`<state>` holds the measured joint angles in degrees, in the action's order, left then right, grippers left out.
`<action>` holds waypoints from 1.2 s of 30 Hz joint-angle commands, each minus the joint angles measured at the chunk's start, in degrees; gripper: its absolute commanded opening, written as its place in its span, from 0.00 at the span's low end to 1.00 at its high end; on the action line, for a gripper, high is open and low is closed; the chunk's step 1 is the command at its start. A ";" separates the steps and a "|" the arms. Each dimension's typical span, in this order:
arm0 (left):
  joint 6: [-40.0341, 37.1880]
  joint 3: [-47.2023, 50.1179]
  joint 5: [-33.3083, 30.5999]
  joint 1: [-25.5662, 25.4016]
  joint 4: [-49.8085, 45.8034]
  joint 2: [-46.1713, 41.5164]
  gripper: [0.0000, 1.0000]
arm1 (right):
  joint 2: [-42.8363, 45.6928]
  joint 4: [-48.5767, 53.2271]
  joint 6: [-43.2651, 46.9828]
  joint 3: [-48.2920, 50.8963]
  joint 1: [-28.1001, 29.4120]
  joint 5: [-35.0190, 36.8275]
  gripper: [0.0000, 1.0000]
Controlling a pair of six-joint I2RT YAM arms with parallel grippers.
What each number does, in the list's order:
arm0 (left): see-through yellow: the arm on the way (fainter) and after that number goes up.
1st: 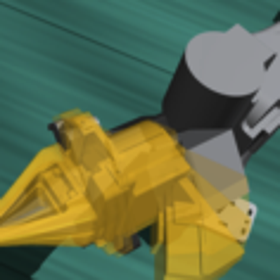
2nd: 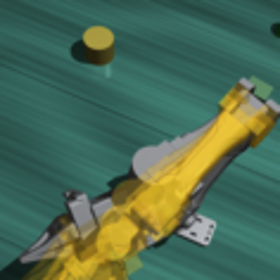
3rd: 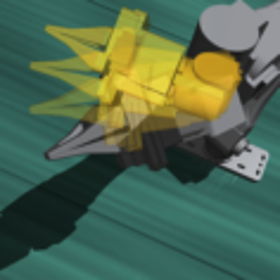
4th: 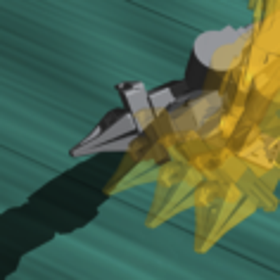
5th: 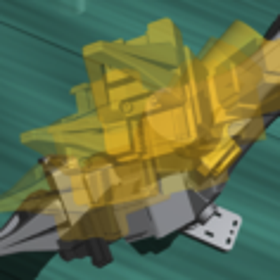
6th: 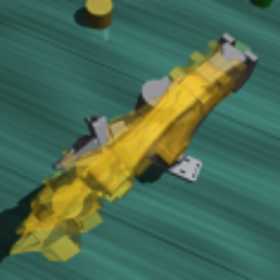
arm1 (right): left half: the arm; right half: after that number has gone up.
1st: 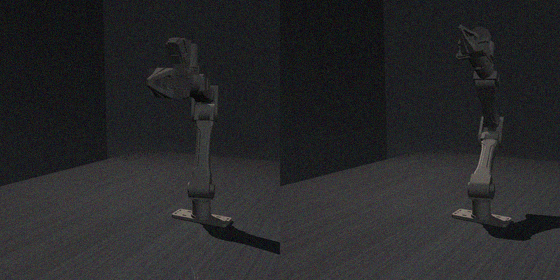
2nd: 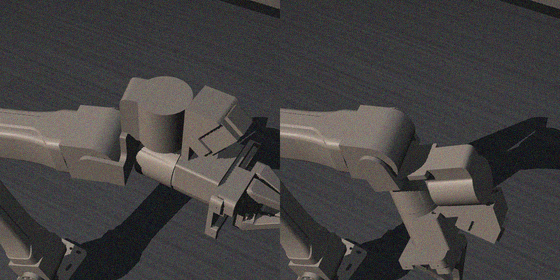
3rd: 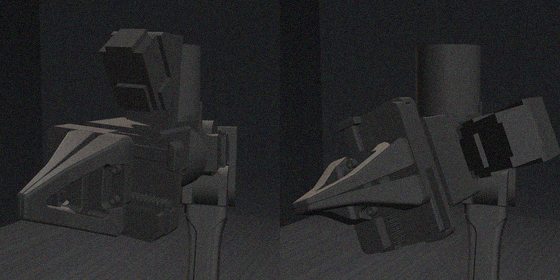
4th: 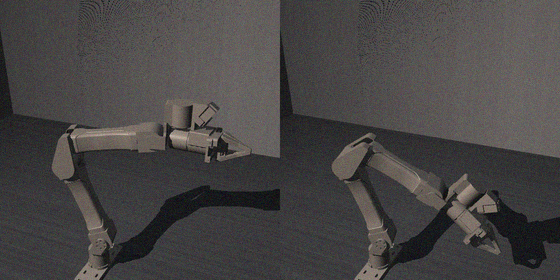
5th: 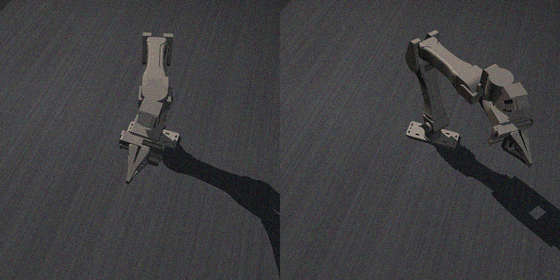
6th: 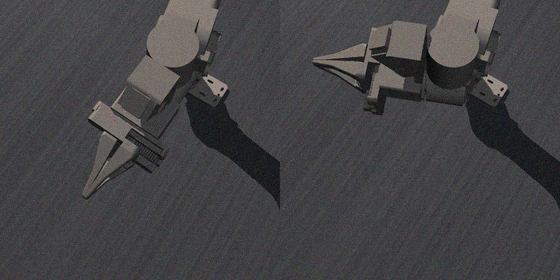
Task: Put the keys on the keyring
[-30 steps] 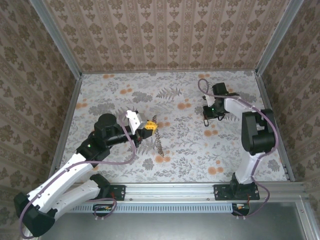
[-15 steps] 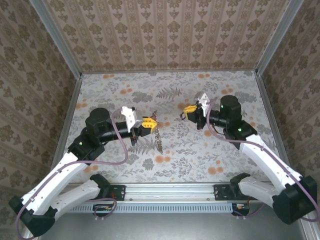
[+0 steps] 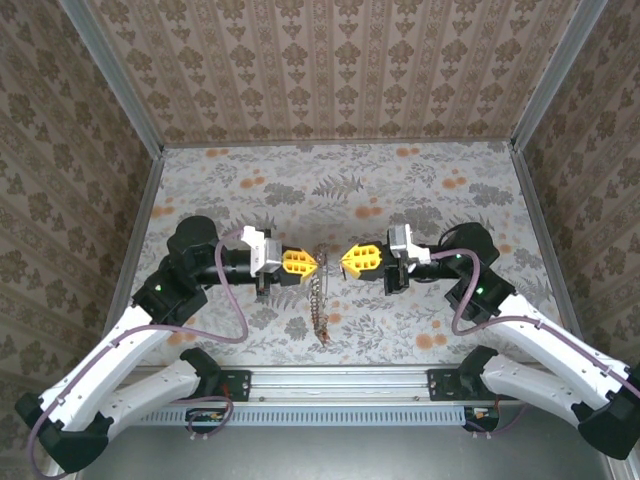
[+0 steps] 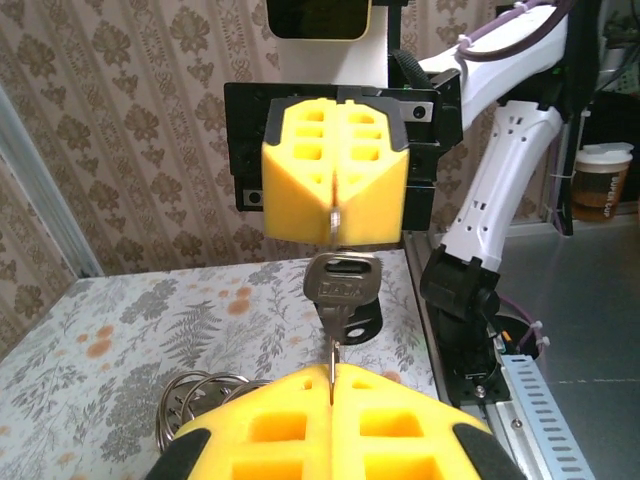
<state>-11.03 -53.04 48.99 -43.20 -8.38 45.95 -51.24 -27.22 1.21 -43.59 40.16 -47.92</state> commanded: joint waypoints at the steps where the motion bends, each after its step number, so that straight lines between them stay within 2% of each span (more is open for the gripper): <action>1: -2.38 -1.54 3.83 -0.30 0.31 -1.31 0.00 | -0.51 -6.89 -0.83 0.77 3.41 3.44 0.00; 12: -2.77 -0.64 4.28 0.05 1.69 -2.62 0.00 | -1.10 -10.13 0.03 4.72 9.36 16.57 0.00; 21: -2.53 -0.05 2.93 0.47 2.32 -2.65 0.00 | -1.83 -12.67 1.53 5.16 11.45 19.21 0.00; 28: -2.07 0.46 2.24 0.60 3.08 -2.62 0.00 | 0.71 -11.13 5.54 6.56 14.48 24.51 0.00; 36: -1.21 1.02 2.16 0.90 4.45 -2.45 0.00 | -0.43 -11.81 5.91 6.70 15.09 24.85 0.00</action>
<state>-12.49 -52.10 50.81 -42.65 -7.75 44.18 -51.53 -36.82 6.09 -37.74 54.83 -24.49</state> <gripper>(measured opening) 0.060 0.066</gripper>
